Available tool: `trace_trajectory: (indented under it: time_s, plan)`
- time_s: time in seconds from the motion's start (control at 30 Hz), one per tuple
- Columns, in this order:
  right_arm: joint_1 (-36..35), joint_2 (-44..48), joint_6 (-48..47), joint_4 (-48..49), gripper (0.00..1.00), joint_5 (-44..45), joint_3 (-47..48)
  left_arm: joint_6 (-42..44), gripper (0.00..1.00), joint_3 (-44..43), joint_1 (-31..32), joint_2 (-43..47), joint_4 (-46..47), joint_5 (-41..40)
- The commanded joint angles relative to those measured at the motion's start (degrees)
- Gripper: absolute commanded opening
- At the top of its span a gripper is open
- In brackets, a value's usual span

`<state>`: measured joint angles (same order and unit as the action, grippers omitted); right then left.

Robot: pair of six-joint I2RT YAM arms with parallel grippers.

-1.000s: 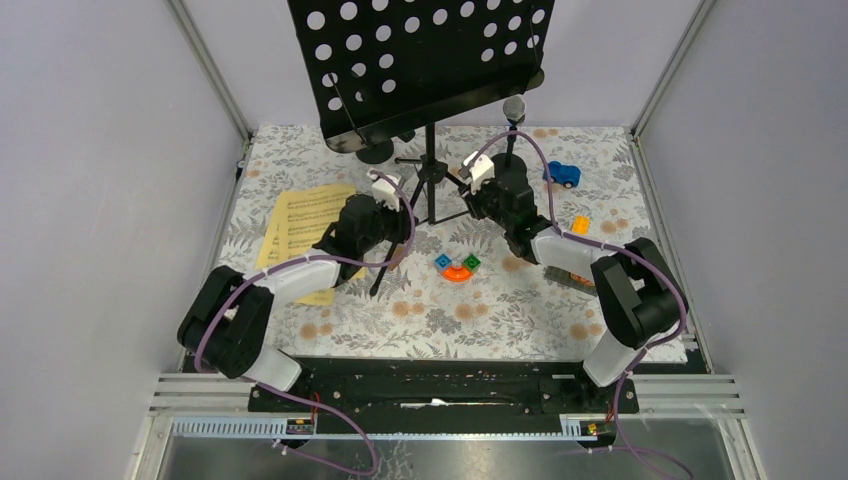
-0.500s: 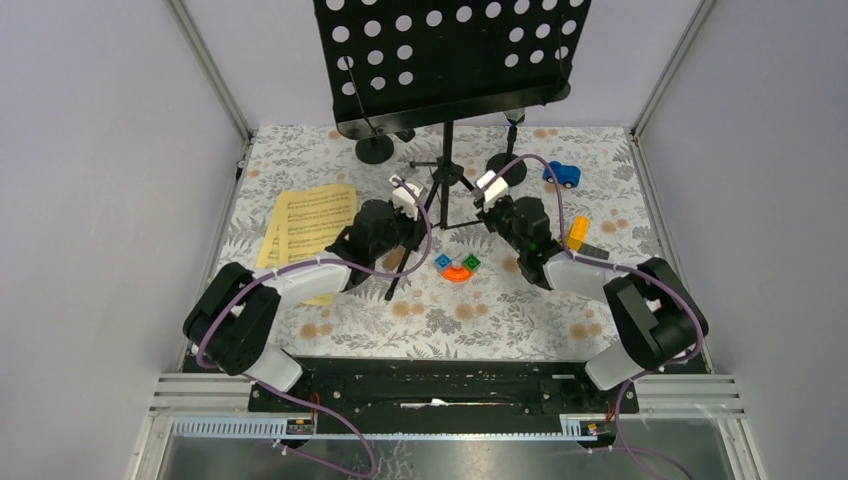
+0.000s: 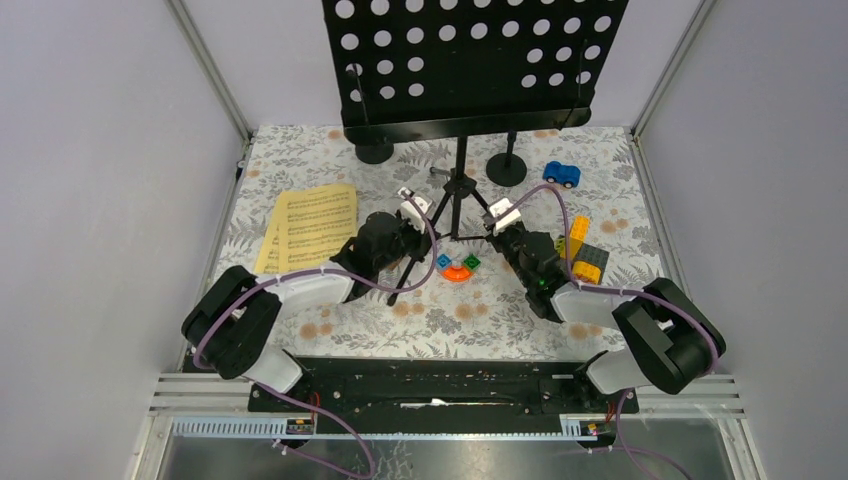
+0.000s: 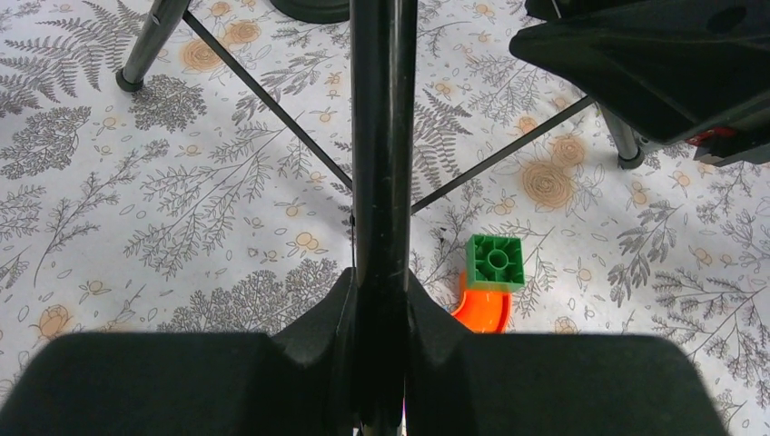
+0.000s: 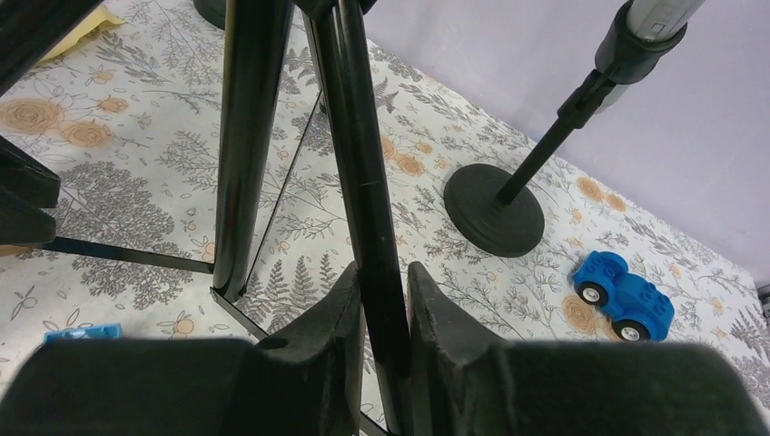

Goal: Pack up the instrument practice props

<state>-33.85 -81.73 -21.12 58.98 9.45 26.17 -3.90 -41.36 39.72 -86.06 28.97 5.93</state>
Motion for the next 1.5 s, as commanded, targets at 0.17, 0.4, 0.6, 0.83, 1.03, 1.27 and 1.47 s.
trace_trajectory:
  time_s: [0.17, 0.4, 0.6, 0.83, 1.03, 1.27, 1.47]
  plan:
    - [-4.5, 5.5, 1.8, 16.7, 0.01, -2.7, -5.1, -2.6, 0.58, 4.5, 0.6, 5.2, 13.8, -2.7]
    - [-4.5, 7.0, 3.4, 16.8, 0.06, -0.7, -7.8, -0.5, 0.63, 3.6, 0.5, 7.3, 11.7, 1.2]
    - [-4.5, 8.5, 6.5, 17.9, 0.05, -1.1, -7.5, -1.1, 0.54, 3.8, 0.4, 6.8, 11.9, 2.0]
    - [-4.5, 7.4, 14.4, 25.3, 0.01, -2.7, -6.0, -1.5, 0.48, 0.7, 0.4, 4.4, 10.3, 5.7]
    - [-4.5, 6.2, 19.5, 31.1, 0.0, -3.2, -5.4, -2.2, 0.33, -0.4, 0.4, 2.7, 10.4, 7.5]
    - [-4.5, 6.8, 19.0, 31.9, 0.06, -3.5, -5.7, -2.3, 0.0, -1.7, 0.4, 2.9, 9.1, 7.8]
    - [-4.5, 13.3, 15.7, 27.0, 0.4, -2.7, -8.9, -1.8, 0.0, 1.1, 0.4, 3.9, 11.4, 6.0]
